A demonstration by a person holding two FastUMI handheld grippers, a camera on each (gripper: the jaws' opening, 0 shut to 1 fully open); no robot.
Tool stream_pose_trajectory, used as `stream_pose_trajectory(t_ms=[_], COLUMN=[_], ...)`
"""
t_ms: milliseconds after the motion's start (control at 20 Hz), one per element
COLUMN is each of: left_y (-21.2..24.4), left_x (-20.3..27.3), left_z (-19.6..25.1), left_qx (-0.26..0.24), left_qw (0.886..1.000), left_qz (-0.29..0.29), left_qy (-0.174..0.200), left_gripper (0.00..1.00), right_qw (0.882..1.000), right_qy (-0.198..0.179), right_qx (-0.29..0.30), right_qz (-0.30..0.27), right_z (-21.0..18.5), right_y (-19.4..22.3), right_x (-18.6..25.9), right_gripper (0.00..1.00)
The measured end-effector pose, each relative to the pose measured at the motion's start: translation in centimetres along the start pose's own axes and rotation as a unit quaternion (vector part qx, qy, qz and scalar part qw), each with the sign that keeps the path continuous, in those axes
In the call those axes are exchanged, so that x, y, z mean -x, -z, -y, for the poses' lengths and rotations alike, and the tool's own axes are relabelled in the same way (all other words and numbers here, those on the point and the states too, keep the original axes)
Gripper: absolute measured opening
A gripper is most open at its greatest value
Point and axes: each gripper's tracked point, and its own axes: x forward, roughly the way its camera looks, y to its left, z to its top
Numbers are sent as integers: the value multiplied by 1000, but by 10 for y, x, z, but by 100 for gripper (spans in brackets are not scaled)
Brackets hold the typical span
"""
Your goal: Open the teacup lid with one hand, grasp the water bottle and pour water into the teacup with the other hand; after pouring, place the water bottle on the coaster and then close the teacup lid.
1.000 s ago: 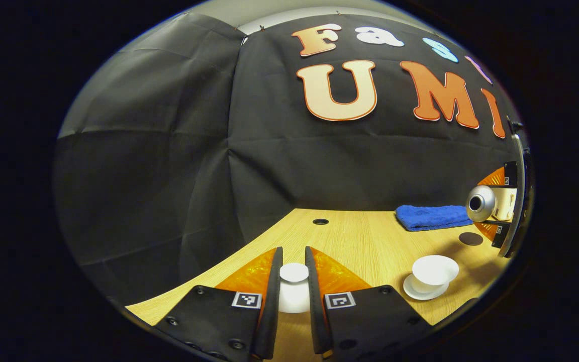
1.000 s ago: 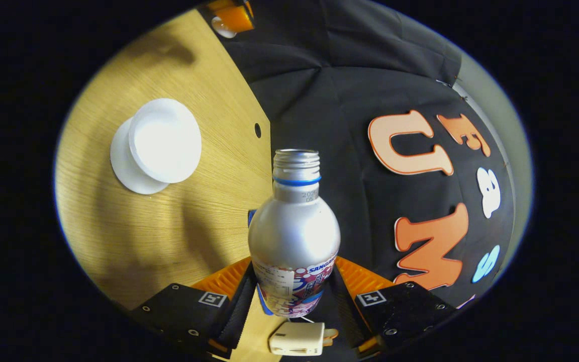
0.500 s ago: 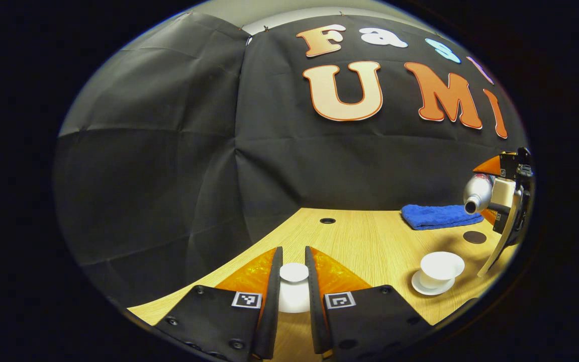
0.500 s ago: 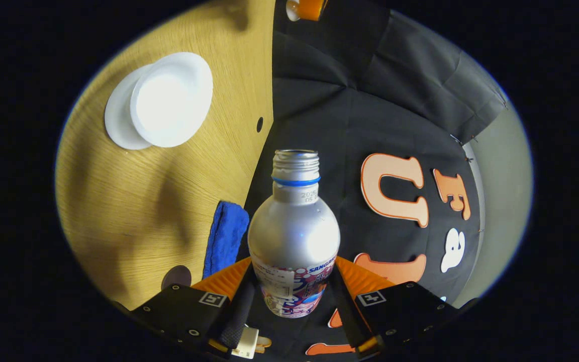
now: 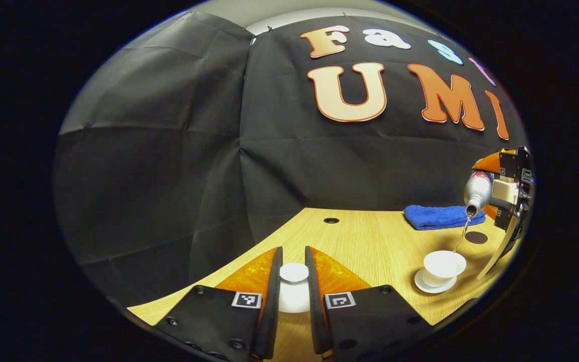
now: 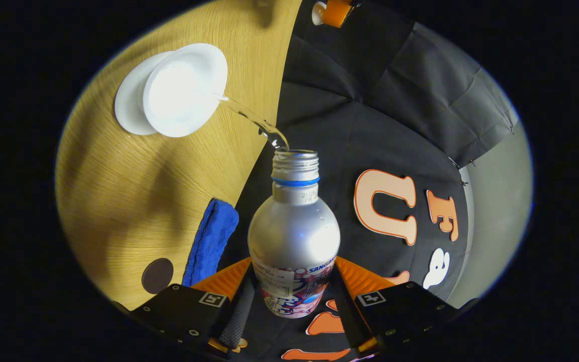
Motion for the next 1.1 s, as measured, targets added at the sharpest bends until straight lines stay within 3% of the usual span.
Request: stream_pose_trajectory(t_ms=[800,1100], left_y=[2,1], left_x=[2,3], left_z=[2,3], left_qx=[2,5], left_qw=[1000,1000], left_qz=[6,2], left_qy=[6,5], left_gripper=[32,31], right_qw=[995,993], right_qy=[70,63], right_qx=[75,99], right_qz=[11,31], right_z=[39,26], right_y=[9,-7], right_x=[-2,-10], right_gripper=[78,78])
